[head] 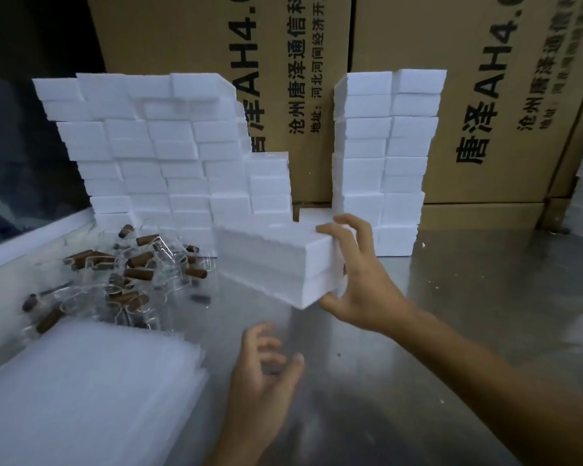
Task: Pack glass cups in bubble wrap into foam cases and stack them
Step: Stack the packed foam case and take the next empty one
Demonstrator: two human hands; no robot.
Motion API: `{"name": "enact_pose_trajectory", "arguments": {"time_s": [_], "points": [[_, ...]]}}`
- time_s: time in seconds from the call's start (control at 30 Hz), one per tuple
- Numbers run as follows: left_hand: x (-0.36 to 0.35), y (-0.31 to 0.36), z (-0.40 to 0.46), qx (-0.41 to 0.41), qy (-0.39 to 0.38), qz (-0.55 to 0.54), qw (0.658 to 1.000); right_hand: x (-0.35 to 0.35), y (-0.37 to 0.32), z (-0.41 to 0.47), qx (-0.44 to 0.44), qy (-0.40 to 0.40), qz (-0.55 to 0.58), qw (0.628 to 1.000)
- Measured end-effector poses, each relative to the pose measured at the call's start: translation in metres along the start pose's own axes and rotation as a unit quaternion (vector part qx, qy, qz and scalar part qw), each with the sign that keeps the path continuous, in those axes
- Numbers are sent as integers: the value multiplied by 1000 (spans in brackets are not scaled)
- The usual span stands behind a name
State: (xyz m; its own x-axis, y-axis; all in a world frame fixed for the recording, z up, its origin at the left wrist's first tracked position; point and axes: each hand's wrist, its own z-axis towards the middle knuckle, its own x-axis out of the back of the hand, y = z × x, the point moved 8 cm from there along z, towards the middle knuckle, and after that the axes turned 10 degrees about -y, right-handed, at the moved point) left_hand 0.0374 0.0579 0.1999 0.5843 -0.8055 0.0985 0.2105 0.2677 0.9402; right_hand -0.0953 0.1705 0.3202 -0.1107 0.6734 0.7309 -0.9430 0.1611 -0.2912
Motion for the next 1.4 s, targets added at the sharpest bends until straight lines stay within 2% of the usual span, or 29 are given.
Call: {"name": "enact_pose_trajectory", "arguments": {"time_s": [0.2,0.27,0.43,0.6,0.63,0.77,0.9,1.07,1.17,1.3,1.4], "points": [[25,10,-9,6,98,-157,983,-6,8,-98,-50,-15,96,994],[26,11,-12,21,99,-140,985,-1,8,-112,-42,-24,100,994],[21,23,-17,-9,77,-116,990,3,7,-123,-53,-58,76,994],[22,27,-22,2,72,-48,996,0,25,-133,-159,-40,-55,985],[20,29,-22,3,69,-38,997,-1,28,-135,-169,-45,-52,983],[22,29,-23,11,72,-15,997,-15,26,-137,-166,-88,79,979],[26,23,-21,26,79,6,997,-9,27,-132,-176,-60,188,964],[31,21,-18,36,77,44,995,-8,37,-135,-217,-67,357,906],[28,25,-17,29,50,48,997,-10,36,-135,-251,-69,362,895],[19,27,-16,36,-1,36,999,-10,26,-135,-250,-18,317,915],[15,25,-16,63,-36,6,997,-6,25,-137,-253,-4,319,914]]}}
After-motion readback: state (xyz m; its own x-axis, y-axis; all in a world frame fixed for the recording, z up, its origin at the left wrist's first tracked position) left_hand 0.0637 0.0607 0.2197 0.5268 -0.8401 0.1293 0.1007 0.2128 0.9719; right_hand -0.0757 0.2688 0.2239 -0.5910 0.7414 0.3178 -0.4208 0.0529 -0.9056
